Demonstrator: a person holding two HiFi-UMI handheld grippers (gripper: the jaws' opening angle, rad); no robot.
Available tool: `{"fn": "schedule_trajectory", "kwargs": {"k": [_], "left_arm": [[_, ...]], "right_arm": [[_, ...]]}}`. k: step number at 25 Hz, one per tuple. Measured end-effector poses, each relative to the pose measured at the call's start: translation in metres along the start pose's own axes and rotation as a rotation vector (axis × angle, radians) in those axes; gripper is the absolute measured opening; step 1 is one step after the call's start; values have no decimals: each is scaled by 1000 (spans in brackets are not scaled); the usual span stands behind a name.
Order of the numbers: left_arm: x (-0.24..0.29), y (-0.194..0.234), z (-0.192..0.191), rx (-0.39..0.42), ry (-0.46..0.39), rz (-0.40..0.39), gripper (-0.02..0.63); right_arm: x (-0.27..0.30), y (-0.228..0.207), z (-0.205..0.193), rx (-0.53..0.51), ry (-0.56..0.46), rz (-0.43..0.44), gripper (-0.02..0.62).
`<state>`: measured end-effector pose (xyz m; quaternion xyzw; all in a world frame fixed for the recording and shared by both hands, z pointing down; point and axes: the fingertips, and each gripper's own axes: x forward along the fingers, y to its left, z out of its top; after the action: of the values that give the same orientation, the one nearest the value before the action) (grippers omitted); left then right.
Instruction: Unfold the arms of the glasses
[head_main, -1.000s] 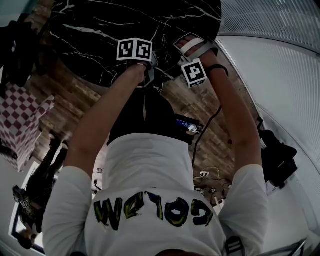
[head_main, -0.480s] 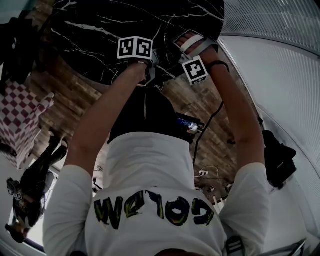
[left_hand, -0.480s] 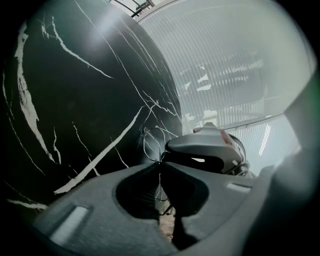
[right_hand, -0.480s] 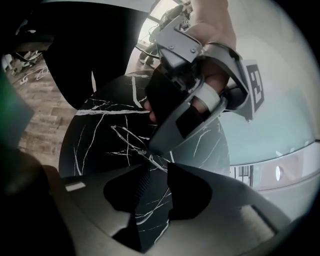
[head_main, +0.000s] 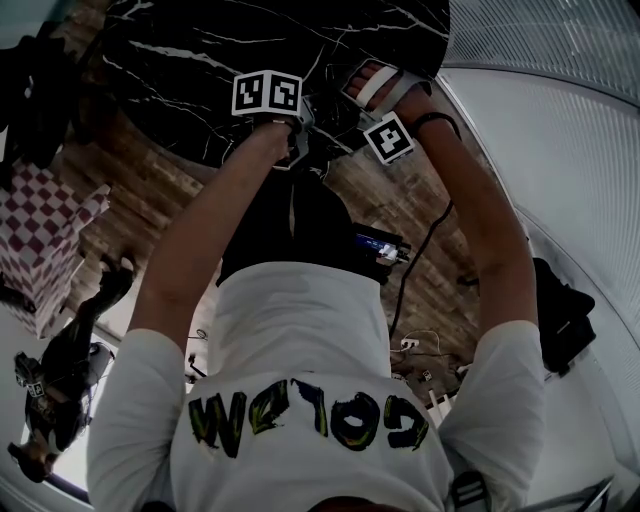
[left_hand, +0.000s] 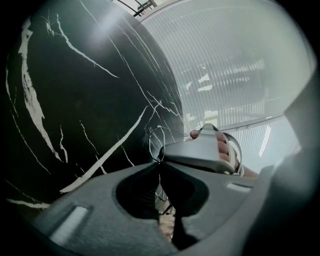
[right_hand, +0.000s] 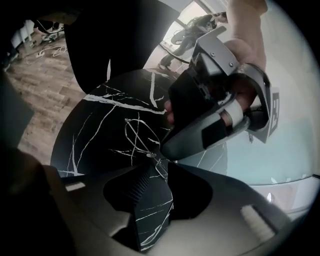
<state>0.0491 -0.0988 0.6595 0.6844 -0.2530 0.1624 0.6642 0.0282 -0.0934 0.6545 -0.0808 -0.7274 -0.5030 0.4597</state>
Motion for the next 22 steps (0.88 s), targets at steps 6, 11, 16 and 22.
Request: {"fn": "schedule_trajectory", "kwargs": {"k": [6,11,16,22], "left_arm": [[-3,4,-1,-2,-8,12,9],[-3,2,3,10,-15,12,9],[-2,-2,5,22,-17,11,8],[-1,-7,5,29,-15,7,8]], "right_arm": [[1,-4,3,7,6,-10,58],[0,-5,-3,6,24,-13,40],[-4,-4,-7,19,42,-12,37],[-8,-2,-11,38,59,-12,34]]}}
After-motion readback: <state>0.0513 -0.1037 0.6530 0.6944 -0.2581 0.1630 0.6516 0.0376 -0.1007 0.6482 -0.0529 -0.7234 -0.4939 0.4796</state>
